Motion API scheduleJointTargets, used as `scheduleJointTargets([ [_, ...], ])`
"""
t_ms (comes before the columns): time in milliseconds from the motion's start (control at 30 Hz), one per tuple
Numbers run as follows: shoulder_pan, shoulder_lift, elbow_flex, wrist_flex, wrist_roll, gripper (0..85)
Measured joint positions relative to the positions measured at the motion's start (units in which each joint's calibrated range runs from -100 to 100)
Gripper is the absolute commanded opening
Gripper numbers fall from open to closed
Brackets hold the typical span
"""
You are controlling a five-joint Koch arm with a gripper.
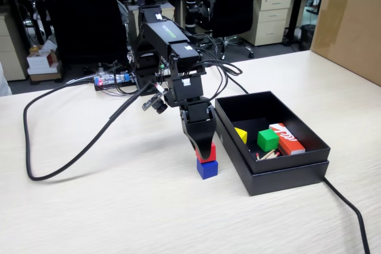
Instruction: Put the red cube on top of the blue cube
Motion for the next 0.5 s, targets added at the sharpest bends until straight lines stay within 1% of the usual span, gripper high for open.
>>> scheduleJointTargets([
  [233, -0.10, 0.00, 0.09, 0.00, 0.00, 24.6],
  [267, -0.10, 0.00, 0.00, 0.00, 0.00, 25.7],
  [500, 0.05, -2.20, 0.09, 0.00, 0.00, 40.4],
])
